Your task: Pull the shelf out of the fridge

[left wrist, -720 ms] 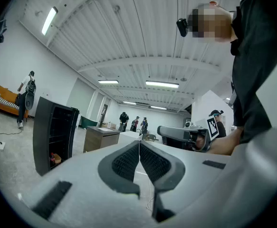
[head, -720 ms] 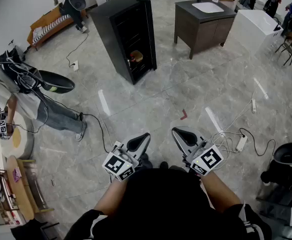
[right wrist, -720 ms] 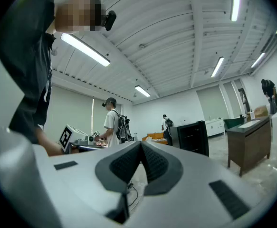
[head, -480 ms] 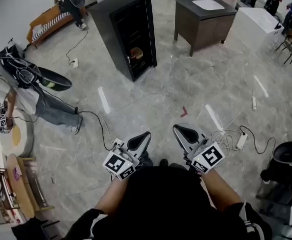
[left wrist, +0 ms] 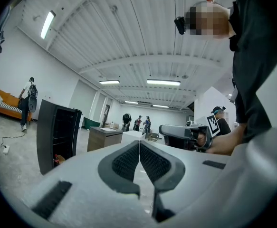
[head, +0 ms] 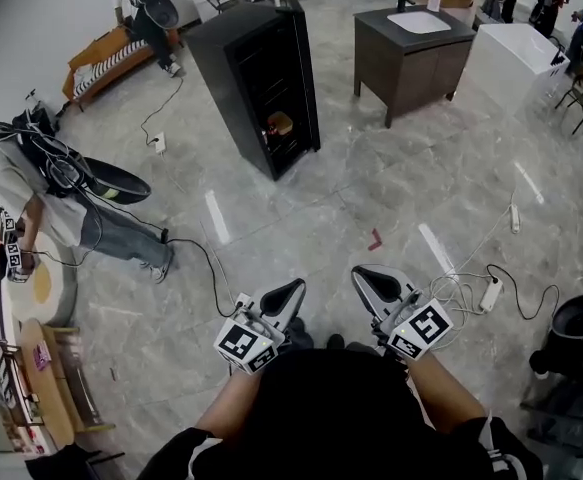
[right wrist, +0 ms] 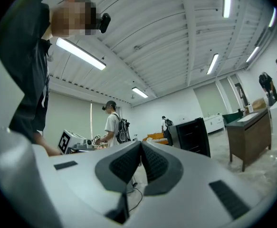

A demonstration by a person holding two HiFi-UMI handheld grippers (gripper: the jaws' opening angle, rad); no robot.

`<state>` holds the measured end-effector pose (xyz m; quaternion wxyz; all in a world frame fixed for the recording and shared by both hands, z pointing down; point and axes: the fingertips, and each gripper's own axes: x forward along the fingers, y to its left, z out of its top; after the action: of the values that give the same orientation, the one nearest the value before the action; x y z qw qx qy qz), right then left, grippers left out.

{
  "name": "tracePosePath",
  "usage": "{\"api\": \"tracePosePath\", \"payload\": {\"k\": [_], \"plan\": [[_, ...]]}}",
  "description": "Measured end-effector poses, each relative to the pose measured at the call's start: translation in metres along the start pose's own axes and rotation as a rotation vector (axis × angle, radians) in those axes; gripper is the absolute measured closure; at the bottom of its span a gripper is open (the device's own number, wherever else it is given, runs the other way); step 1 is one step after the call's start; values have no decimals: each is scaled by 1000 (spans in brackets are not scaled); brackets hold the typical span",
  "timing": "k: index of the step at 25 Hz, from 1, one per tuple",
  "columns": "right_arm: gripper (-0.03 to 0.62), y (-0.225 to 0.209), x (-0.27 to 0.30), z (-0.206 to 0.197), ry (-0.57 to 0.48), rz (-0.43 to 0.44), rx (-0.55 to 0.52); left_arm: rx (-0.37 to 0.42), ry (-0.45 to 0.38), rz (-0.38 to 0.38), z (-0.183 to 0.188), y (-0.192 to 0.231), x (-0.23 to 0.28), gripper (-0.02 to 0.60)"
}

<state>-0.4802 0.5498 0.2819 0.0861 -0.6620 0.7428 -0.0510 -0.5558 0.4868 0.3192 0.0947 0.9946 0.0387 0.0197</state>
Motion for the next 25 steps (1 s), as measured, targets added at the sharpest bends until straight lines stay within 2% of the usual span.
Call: {"api": "tracePosePath", "payload": {"k": [7,12,16,25], "plan": [[568,-4,0,3,-16,18,26,6,-17,-7,12,0,7,558],[569,-8,5,-9,5,23,57,-19,14,-37,2,1,9,558],[568,-13,15,-16,17,25,70,-54,17,-26,-3,12,11,558],[568,-47,24,-4,31,-41,51,-89,1,-86,0,36,51,558]]}}
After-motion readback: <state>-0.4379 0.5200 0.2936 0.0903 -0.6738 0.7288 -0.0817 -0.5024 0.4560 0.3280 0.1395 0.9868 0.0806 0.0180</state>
